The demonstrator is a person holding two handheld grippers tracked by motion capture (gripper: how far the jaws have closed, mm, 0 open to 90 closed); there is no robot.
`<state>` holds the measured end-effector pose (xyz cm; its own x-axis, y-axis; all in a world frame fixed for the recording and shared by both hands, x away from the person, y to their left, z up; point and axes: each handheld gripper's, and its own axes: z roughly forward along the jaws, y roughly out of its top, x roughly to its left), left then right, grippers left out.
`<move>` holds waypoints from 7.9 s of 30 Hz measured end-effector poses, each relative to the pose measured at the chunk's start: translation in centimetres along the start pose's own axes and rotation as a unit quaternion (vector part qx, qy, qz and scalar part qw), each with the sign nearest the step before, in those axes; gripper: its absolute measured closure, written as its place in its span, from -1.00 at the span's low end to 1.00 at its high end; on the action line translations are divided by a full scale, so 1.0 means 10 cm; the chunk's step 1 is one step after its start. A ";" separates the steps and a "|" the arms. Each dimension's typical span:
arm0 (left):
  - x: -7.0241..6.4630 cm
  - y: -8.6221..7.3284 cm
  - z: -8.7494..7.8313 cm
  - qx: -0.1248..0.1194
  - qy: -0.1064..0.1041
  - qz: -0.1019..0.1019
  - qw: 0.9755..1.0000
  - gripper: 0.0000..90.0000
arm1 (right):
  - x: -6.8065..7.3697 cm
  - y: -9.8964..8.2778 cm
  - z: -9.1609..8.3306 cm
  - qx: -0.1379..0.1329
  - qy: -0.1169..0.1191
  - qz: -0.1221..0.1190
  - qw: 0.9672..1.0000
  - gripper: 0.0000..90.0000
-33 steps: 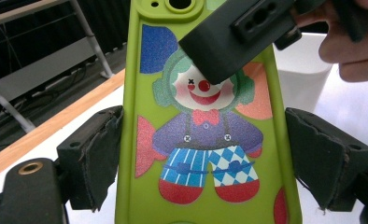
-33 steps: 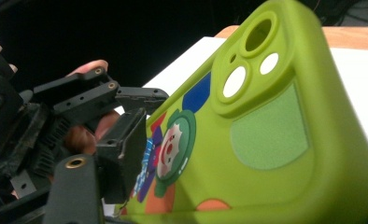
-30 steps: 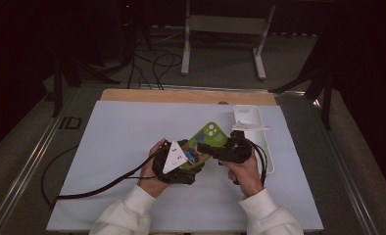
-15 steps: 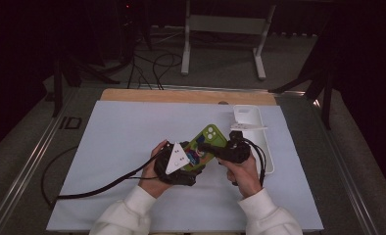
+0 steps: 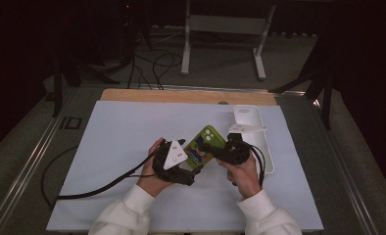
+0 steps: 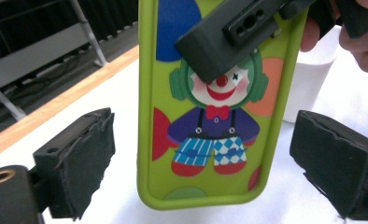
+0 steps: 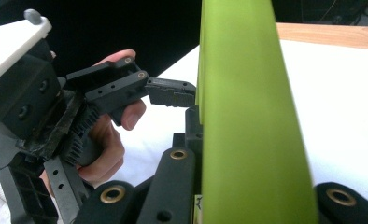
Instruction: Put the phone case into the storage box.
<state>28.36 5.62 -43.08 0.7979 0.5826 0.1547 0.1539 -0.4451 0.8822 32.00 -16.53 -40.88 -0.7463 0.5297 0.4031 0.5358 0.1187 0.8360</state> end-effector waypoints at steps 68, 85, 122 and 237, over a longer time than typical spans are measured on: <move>0.17 -0.07 -0.07 0.023 -0.197 -0.032 0.980 0.28 | 0.15 0.05 -0.26 0.029 0.103 -0.107 0.988 0.97; 0.14 -0.09 -0.07 0.016 -0.202 -0.023 0.979 0.72 | 0.09 0.03 -0.28 0.020 0.097 -0.105 0.989 0.21; 0.21 -0.10 -0.16 0.002 -0.101 -0.051 0.994 0.72 | 0.11 -0.03 -0.32 -0.024 -0.040 -0.096 0.994 -0.83; -0.08 -0.21 -0.06 -0.014 0.046 -0.065 0.997 0.72 | 0.23 0.26 0.03 -0.136 -0.076 0.014 0.988 -0.71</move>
<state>27.08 6.49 -44.84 0.7149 0.6950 0.0765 0.2352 -0.3421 0.9097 31.78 -14.77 -37.88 -0.6541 0.6516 0.3842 0.4144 -0.1162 0.9026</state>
